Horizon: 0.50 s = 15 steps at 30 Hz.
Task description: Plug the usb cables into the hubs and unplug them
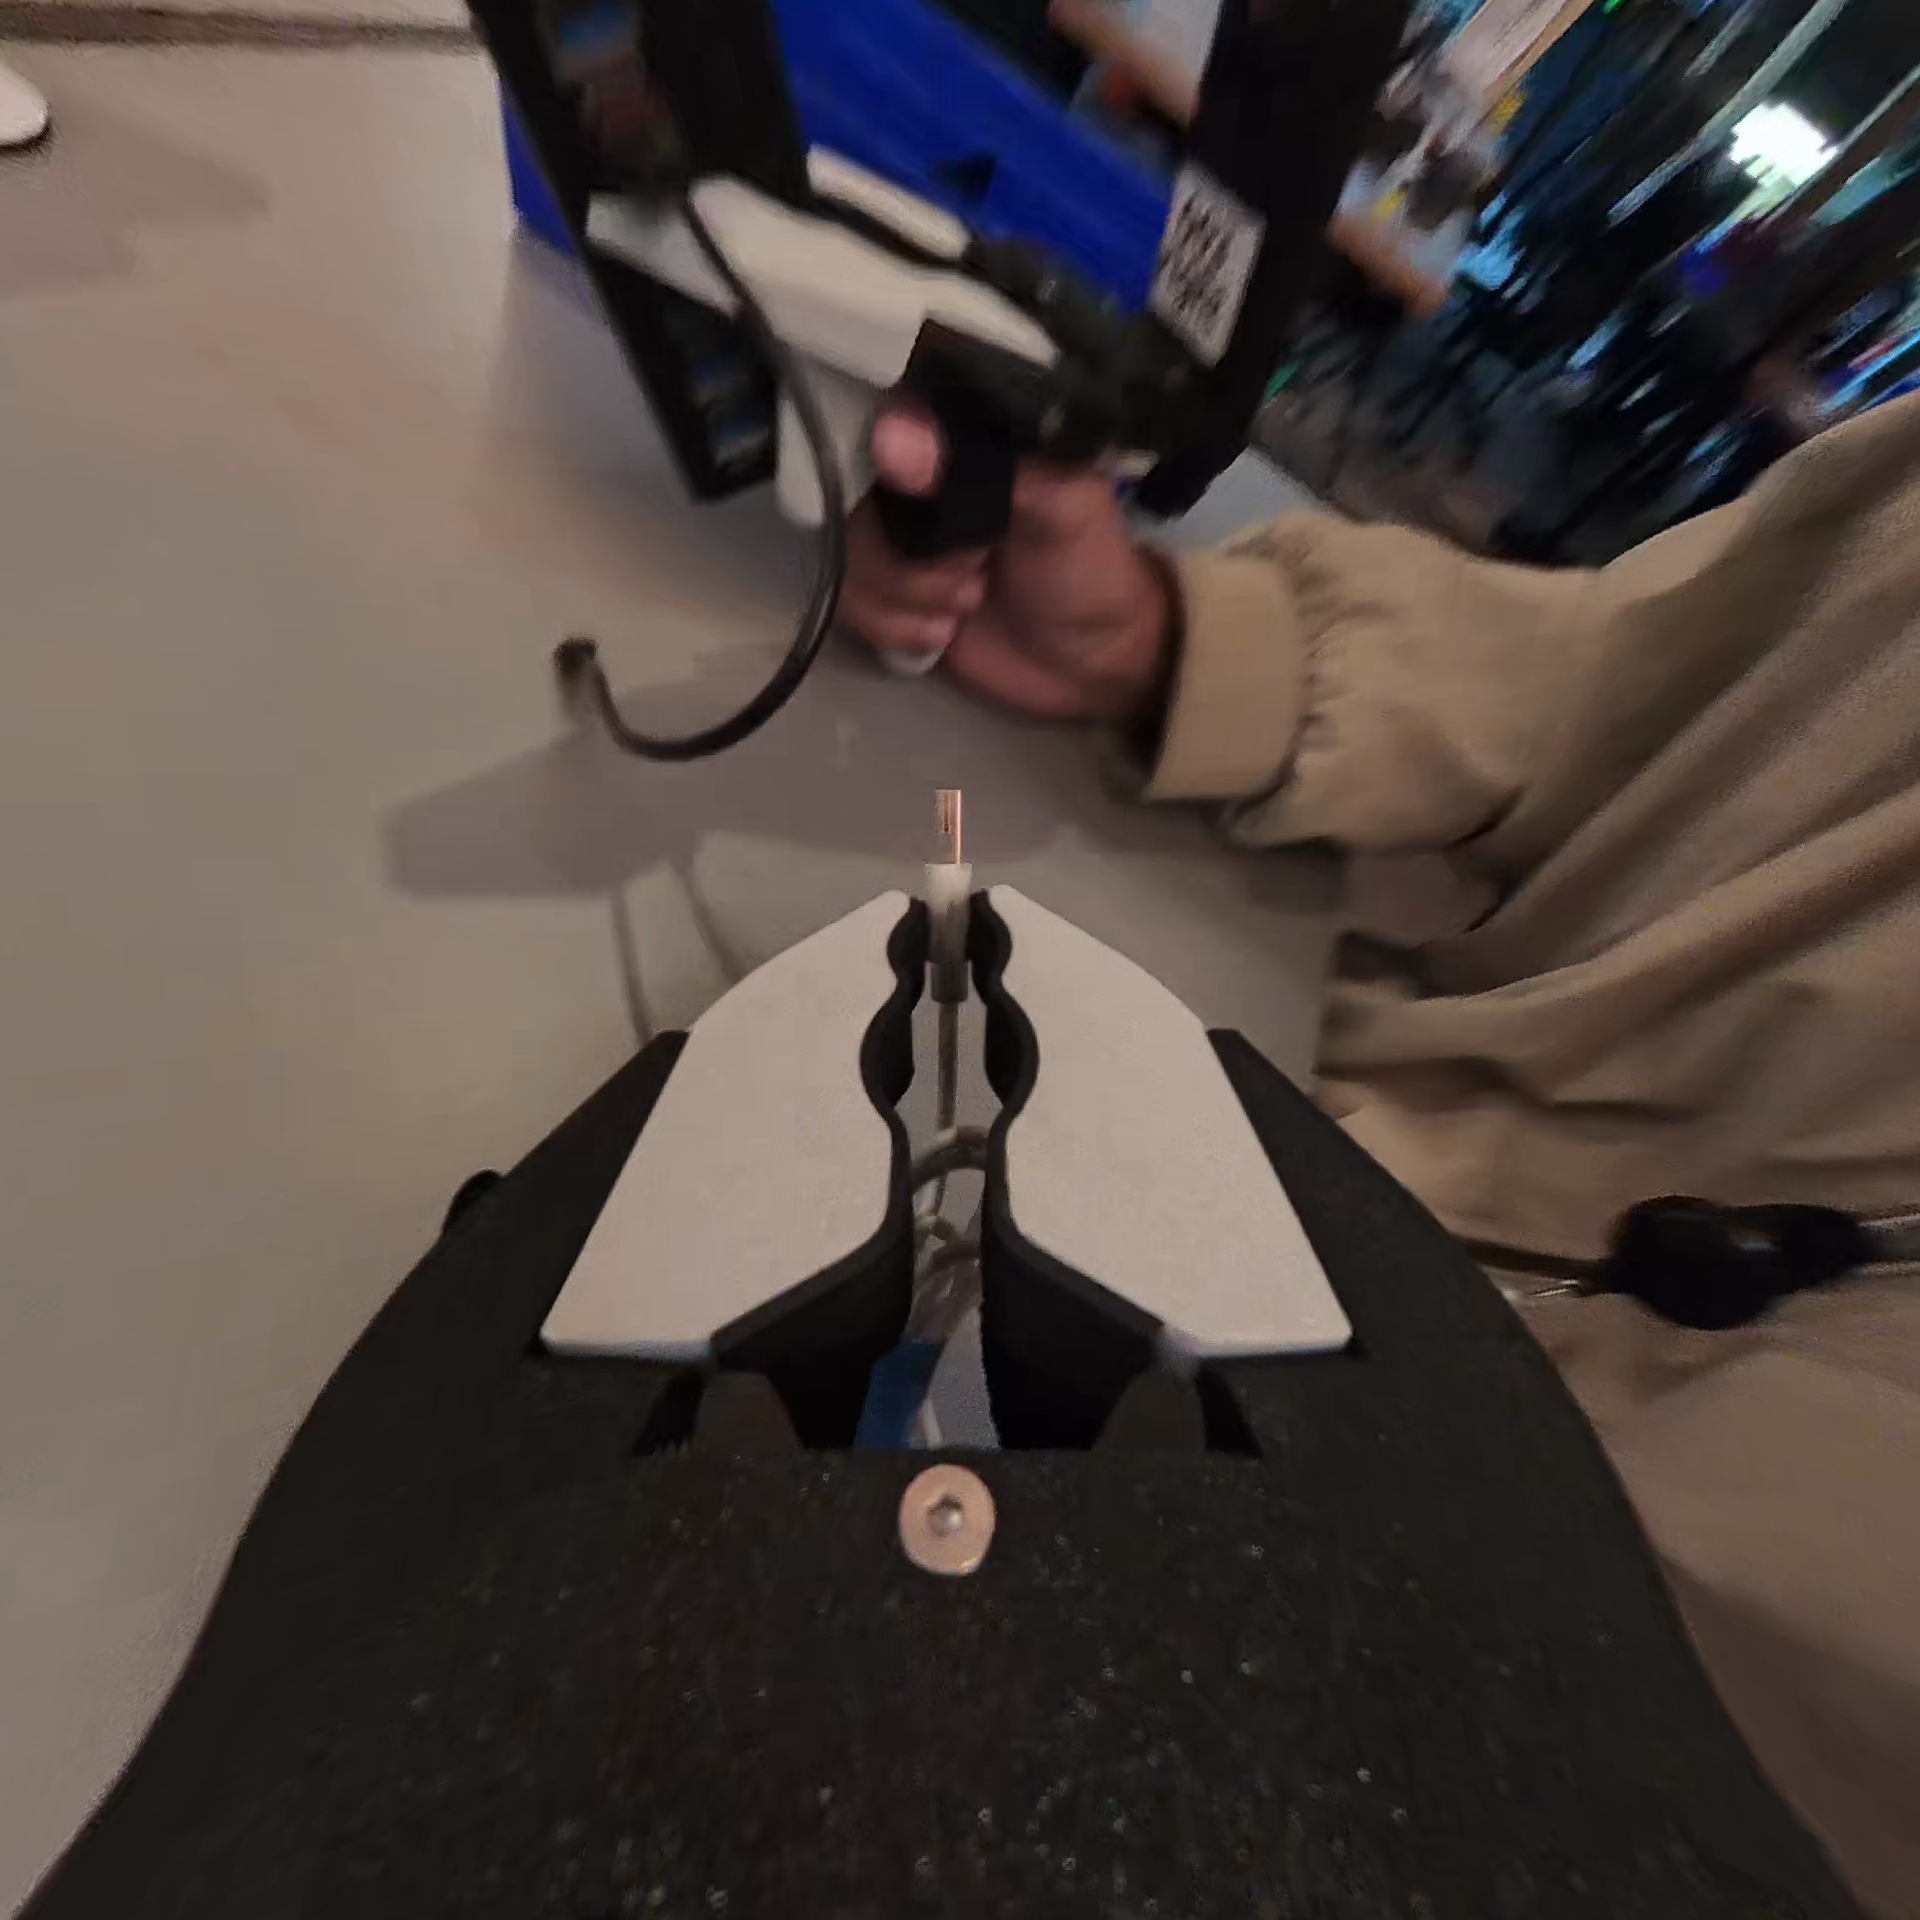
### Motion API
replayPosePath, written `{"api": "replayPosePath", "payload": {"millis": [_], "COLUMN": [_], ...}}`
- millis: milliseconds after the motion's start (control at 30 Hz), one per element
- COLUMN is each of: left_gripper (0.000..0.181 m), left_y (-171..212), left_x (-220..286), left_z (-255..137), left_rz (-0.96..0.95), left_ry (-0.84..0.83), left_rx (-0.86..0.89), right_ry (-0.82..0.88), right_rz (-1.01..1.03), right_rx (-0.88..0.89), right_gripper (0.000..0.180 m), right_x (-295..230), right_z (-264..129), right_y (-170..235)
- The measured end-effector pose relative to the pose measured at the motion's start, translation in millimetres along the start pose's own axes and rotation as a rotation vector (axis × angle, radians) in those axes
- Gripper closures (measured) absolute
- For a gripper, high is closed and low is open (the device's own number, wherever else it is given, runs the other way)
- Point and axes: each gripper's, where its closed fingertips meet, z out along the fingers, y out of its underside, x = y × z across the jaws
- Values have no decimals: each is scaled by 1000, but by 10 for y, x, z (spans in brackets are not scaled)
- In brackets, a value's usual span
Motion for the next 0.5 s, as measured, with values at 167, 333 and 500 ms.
{"api": "replayPosePath", "payload": {"millis": [167,333,500], "left_gripper": [173,173,173], "left_y": [-247,-556,-937], "left_x": [181,204,134], "left_z": [-120,-257,-368], "left_rz": [-85,-335,-531], "left_ry": [147,263,378], "left_rx": [112,170,219], "right_ry": [0,-45,-199], "right_rz": [7,65,197], "right_rx": [5,24,105], "right_gripper": [152,152,152], "right_x": [8,-13,-185], "right_z": [-3,-6,-55], "right_y": [-6,-28,-193]}}
